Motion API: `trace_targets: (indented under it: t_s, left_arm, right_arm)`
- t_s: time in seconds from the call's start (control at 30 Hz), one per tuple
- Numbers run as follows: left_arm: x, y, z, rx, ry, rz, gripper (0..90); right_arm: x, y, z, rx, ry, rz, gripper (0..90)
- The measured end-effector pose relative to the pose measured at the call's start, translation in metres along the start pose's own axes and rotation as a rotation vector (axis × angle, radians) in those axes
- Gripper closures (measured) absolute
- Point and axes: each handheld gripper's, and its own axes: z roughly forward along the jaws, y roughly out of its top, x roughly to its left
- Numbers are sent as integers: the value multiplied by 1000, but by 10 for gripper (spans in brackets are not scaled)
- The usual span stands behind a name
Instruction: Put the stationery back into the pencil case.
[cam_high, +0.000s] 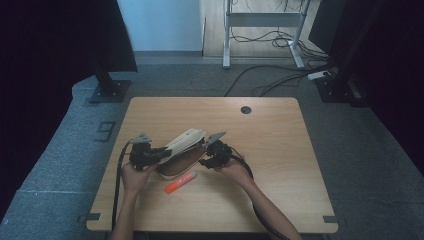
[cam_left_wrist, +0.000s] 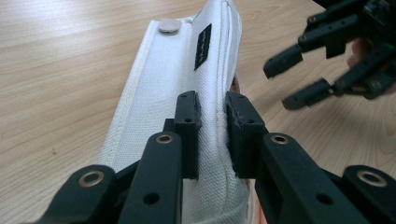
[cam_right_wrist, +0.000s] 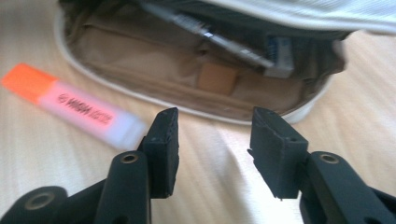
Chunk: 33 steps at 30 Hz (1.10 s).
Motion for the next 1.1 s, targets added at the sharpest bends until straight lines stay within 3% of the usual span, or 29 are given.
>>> trace_targets:
  t_s: [0.7,1.1]
  left_arm:
    - [5,-2,-5,-5,4,-17,759]
    - [6,-2,-5,-6,2,-17,758]
  right_arm:
    - [39,7,27,23,141,-94,412]
    - [47,7,42,37,192,-125,399]
